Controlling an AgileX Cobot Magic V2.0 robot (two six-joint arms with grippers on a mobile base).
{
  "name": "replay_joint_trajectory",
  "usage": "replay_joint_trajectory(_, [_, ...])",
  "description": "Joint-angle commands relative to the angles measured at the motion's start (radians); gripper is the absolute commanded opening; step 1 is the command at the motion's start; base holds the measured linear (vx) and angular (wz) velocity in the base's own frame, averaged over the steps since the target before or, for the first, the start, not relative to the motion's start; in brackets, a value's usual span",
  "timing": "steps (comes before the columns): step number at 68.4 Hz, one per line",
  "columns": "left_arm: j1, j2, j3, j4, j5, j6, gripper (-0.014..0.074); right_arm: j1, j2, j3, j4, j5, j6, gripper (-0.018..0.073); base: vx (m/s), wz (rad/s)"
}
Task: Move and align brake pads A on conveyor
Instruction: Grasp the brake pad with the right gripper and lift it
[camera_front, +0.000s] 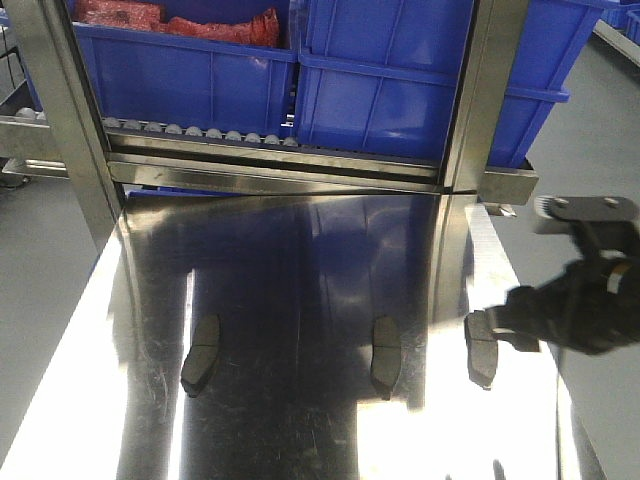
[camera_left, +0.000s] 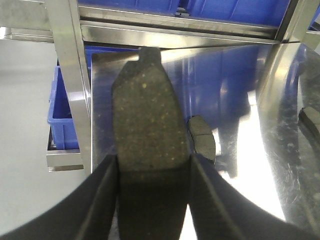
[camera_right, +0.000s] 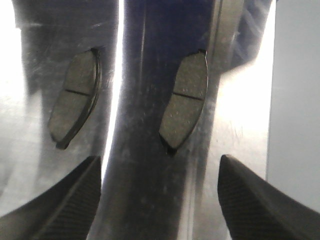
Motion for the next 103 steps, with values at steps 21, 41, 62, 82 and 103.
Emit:
replay_joint_trajectory(21, [-0.005, 0.007, -0.025, -0.015, -0.089, -0.001, -0.0006, -0.003, 0.366, -0.321, -0.134, 0.163, 0.203, 0.0468, 0.0, 0.0])
replay_joint_trajectory(41, [-0.005, 0.007, -0.025, -0.015, -0.088, -0.001, -0.0006, -0.013, 0.488, -0.412, -0.066, 0.204, 0.129, 0.0468, 0.0, 0.0])
replay_joint_trajectory(62, [-0.005, 0.007, -0.025, -0.015, -0.087, -0.001, -0.0006, -0.013, 0.572, -0.456, -0.051, 0.224, 0.102, 0.0468, 0.0, 0.0])
replay_joint_trajectory(82, [-0.005, 0.007, -0.025, -0.015, -0.085, -0.001, -0.0006, -0.013, 0.574, -0.467, -0.066, 0.234, 0.11, 0.0468, 0.0, 0.0])
replay_joint_trajectory(103, [-0.005, 0.007, -0.025, -0.015, -0.085, -0.001, -0.0006, -0.013, 0.574, -0.466, -0.066, 0.234, 0.114, 0.0468, 0.0, 0.0])
